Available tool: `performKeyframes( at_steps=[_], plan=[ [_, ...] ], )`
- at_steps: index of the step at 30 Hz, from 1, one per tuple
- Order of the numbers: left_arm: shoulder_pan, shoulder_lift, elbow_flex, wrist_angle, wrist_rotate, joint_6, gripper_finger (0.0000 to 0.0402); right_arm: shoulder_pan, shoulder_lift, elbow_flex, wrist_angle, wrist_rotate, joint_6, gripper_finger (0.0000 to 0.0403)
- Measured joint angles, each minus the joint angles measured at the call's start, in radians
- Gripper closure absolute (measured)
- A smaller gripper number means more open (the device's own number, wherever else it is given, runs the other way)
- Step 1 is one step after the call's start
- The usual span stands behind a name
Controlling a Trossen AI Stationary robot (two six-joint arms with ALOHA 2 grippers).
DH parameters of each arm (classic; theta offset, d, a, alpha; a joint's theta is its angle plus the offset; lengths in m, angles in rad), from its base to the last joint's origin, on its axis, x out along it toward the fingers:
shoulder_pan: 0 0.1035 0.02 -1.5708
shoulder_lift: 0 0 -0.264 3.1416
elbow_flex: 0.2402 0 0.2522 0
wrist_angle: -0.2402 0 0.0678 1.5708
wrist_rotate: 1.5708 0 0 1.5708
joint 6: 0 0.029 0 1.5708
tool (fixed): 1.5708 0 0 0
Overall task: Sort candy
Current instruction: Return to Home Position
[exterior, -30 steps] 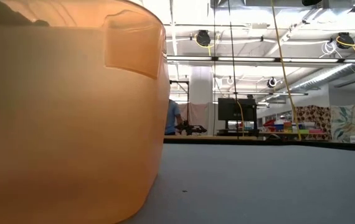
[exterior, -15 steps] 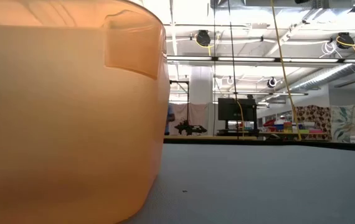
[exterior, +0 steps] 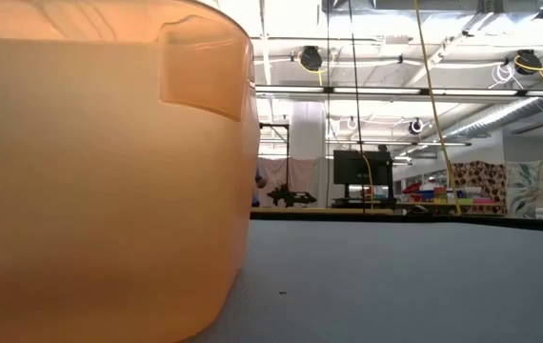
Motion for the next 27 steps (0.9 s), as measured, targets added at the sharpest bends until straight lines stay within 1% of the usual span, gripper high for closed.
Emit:
performKeyframes(
  at_steps=[2, 4, 5, 7, 10, 12, 15, 19, 22, 25, 27],
  plan=[
    [0.069, 0.008, 0.000, 0.019, 0.009, 0.008, 0.0277, -0.022, -0.067, 0.000, -0.119, -0.010, 0.025, 0.0348],
    [0.137, 0.009, -0.012, 0.036, 0.015, 0.005, 0.0282, -0.055, -0.130, 0.000, -0.239, -0.074, 0.062, 0.0383],
    [0.171, 0.008, -0.025, 0.063, 0.037, 0.006, 0.0286, -0.072, -0.160, 0.000, -0.292, -0.113, 0.080, 0.0392],
    [0.237, 0.007, -0.057, 0.109, 0.104, 0.009, 0.0297, -0.114, -0.208, 0.000, -0.359, -0.189, 0.115, 0.0394],
    [0.315, 0.009, -0.112, 0.189, 0.209, -0.001, 0.0323, -0.168, -0.260, 0.000, -0.418, -0.243, 0.146, 0.0390],
    [0.349, 0.008, -0.135, 0.221, 0.241, -0.012, 0.0344, -0.197, -0.286, 0.000, -0.456, -0.269, 0.151, 0.0393],
    [0.373, 0.008, -0.167, 0.238, 0.252, -0.014, 0.0372, -0.242, -0.311, 0.000, -0.505, -0.315, 0.151, 0.0401],
    [0.376, 0.007, -0.175, 0.236, 0.255, -0.042, 0.0396, -0.309, -0.336, -0.036, -0.504, -0.384, 0.170, 0.0400],
    [0.373, 0.007, -0.176, 0.222, 0.260, -0.031, 0.0396, -0.356, -0.355, -0.100, -0.468, -0.430, 0.195, 0.0402],
    [0.379, 0.005, -0.185, 0.224, 0.323, -0.001, 0.0394, -0.396, -0.373, -0.165, -0.416, -0.468, 0.214, 0.0402],
    [0.387, 0.004, -0.196, 0.231, 0.330, 0.002, 0.0394, -0.416, -0.383, -0.204, -0.376, -0.470, 0.227, 0.0402]
  ],
)
